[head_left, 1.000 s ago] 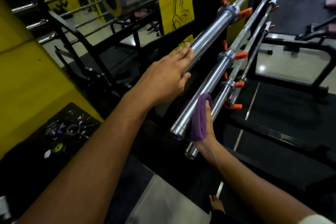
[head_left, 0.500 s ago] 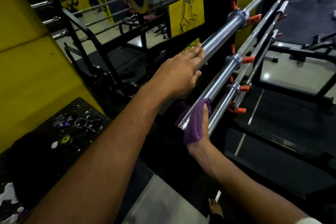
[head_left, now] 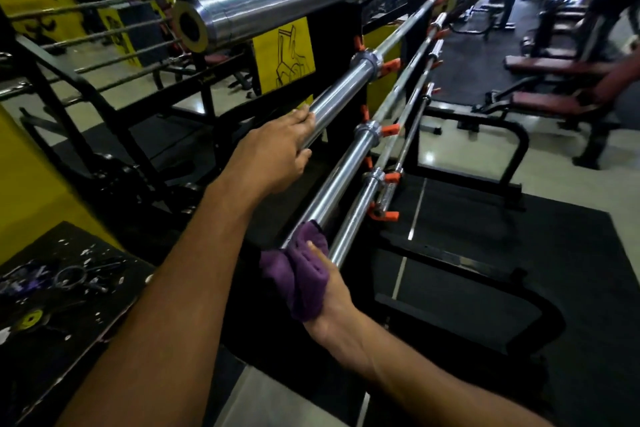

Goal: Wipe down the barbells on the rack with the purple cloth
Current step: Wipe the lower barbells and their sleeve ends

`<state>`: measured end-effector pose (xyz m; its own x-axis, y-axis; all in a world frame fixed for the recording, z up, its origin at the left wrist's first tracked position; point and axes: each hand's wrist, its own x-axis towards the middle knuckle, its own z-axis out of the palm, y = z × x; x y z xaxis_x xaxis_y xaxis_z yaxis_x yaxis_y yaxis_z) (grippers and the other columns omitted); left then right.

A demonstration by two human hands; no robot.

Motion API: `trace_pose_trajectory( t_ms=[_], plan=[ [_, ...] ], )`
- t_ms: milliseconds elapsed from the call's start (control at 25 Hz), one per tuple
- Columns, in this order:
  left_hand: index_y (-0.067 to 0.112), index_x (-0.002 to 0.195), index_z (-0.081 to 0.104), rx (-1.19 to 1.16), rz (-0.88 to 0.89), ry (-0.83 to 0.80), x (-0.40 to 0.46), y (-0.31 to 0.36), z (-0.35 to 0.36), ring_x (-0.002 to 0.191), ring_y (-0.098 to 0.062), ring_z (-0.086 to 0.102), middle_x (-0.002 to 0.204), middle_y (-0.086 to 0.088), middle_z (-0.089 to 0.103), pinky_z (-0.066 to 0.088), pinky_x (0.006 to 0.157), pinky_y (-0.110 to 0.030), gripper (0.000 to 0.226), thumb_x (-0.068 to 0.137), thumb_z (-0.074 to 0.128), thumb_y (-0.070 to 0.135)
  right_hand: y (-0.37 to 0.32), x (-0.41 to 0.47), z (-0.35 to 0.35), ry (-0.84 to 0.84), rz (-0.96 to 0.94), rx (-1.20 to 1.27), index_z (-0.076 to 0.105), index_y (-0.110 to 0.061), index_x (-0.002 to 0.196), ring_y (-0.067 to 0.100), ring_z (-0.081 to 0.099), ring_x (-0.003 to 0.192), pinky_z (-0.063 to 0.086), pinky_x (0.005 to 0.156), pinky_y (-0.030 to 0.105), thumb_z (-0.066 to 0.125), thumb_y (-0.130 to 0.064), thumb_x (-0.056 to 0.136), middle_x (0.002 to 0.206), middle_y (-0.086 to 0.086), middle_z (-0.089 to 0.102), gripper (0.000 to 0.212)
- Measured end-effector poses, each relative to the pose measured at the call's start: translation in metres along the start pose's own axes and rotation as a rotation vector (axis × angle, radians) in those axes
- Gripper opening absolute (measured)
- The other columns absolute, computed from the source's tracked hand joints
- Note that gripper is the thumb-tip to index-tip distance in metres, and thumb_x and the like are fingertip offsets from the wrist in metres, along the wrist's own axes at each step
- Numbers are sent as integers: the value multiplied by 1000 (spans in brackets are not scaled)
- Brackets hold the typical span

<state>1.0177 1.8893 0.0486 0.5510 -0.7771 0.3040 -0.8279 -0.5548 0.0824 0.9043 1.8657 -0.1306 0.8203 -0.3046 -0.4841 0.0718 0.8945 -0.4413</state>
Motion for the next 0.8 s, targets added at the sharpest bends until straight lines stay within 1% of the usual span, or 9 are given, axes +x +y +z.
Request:
trace_pose_trajectory(
  t_ms=[80, 160, 280, 360, 440, 560, 600, 680, 800],
  plan=[
    [27, 158, 23, 0, -10, -20, 0, -2, 0, 150, -10, 20, 166, 13, 12, 32, 115, -39, 63, 102, 52, 30, -5, -13, -10, 6, 60, -19, 81, -6, 84, 31, 71, 95, 59, 87, 38, 57, -27, 100, 98, 21, 73, 36],
    [28, 159, 21, 0, -6, -38, -1, -2, 1, 151, -9, 18, 166, 14, 10, 33, 116, -42, 64, 102, 51, 30, -26, -40, -26, -34, 95, -52, 81, -1, 85, 29, 75, 76, 60, 62, 33, 63, -33, 94, 92, 21, 76, 38],
    [30, 159, 19, 33, -29, -57, -2, 4, -2, 151, -8, 16, 166, 16, 8, 33, 116, -44, 66, 102, 52, 33, -72, -73, -60, -56, 26, -26, 75, -5, 111, 34, 72, 89, 59, 76, 42, 69, -38, 86, 110, 21, 73, 42],
    [28, 158, 20, 140, -51, -58, -3, 10, -1, 152, -10, 13, 166, 12, 10, 27, 118, -47, 68, 100, 54, 38, -105, -91, -91, -49, -101, 16, 72, -5, 115, 35, 70, 91, 59, 78, 47, 65, -34, 87, 111, 21, 72, 42],
    [23, 155, 31, 236, -36, 89, -7, 21, 7, 152, -17, 18, 164, 2, 24, 19, 121, -52, 67, 96, 58, 39, -138, -118, -122, -45, -189, 48, 77, -8, 110, 33, 73, 91, 60, 78, 49, 60, -34, 88, 114, 20, 72, 38],
    [17, 142, 53, -159, 14, 300, -14, 84, 48, 140, -23, 42, 148, -4, 49, 29, 119, -43, 53, 92, 64, 31, -182, -158, -188, 13, -203, 30, 77, -9, 113, 32, 73, 101, 58, 85, 55, 78, -37, 80, 118, 22, 71, 43],
    [18, 138, 56, -320, 36, 253, -18, 117, 70, 134, -19, 48, 143, -1, 54, 34, 115, -36, 50, 91, 63, 32, -195, -171, -212, 55, -239, -18, 71, -10, 123, 34, 69, 109, 55, 90, 58, 87, -34, 72, 123, 22, 69, 58],
    [25, 136, 57, -488, 95, 65, -30, 187, 115, 125, -7, 54, 137, 8, 58, 40, 110, -28, 48, 90, 64, 35, -223, -195, -258, 165, -411, -188, 58, -25, 136, 31, 67, 114, 55, 94, 57, 81, -31, 70, 128, 13, 67, 70],
    [37, 138, 53, -579, 165, -224, -47, 271, 179, 117, 5, 57, 130, 21, 59, 49, 102, -28, 51, 88, 59, 50, -270, -230, -310, 327, -600, -596, 50, -43, 128, 6, 67, 105, 54, 83, 27, 77, -30, 71, 114, -13, 68, 65]
  ],
)
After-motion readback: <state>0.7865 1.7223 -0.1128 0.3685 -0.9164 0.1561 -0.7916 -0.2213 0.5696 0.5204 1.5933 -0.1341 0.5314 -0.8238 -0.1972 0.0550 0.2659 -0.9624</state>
